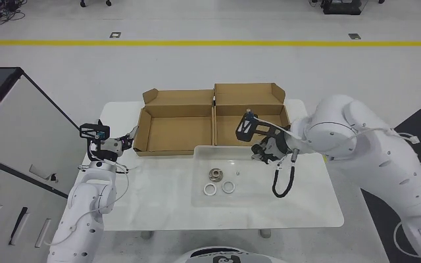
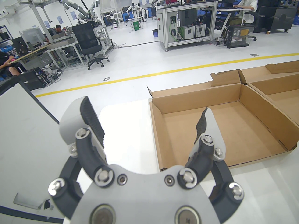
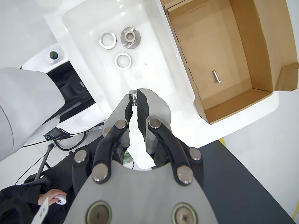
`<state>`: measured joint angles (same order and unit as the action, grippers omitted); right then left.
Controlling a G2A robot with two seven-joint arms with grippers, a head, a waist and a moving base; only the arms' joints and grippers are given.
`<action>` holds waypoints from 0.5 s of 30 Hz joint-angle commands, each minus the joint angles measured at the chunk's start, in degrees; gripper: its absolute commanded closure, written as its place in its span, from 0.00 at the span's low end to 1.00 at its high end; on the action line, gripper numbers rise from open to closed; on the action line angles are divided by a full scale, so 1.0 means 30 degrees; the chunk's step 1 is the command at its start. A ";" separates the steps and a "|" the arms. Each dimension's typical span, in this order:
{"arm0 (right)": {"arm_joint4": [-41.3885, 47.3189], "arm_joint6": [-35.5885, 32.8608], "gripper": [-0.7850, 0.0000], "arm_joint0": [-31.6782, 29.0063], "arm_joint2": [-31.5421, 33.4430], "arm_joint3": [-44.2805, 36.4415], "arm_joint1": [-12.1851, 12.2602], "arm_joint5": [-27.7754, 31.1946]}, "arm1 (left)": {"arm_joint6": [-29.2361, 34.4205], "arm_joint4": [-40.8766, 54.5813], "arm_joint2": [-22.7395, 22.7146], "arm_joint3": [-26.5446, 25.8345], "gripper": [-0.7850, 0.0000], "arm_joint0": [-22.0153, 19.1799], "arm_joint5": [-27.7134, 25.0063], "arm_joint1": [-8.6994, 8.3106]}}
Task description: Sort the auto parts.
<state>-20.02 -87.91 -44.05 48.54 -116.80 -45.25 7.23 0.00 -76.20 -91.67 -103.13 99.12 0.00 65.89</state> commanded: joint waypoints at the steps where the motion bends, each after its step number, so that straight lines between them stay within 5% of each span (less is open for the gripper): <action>1: -0.0022 0.0978 1.00 -0.0208 0.0250 0.0520 0.0015 -0.0314 | 0.0000 0.0000 0.0000 0.0000 0.00 0.0000 0.0000 0.0000; 7: 0.5284 0.3288 1.00 -0.1136 0.3255 0.3377 0.0319 -0.0733 | 0.0000 0.0000 0.0000 0.0000 0.00 0.0000 0.0000 0.0000; 15: 1.5818 0.4116 1.00 -0.3443 0.6258 0.7075 0.0481 0.1842 | 0.0000 0.0000 0.0000 0.0000 0.00 0.0000 0.0000 0.0000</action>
<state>23.19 -75.47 -54.01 67.08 -96.02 -43.73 12.28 0.00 -76.20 -91.67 -103.13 99.12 0.00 65.89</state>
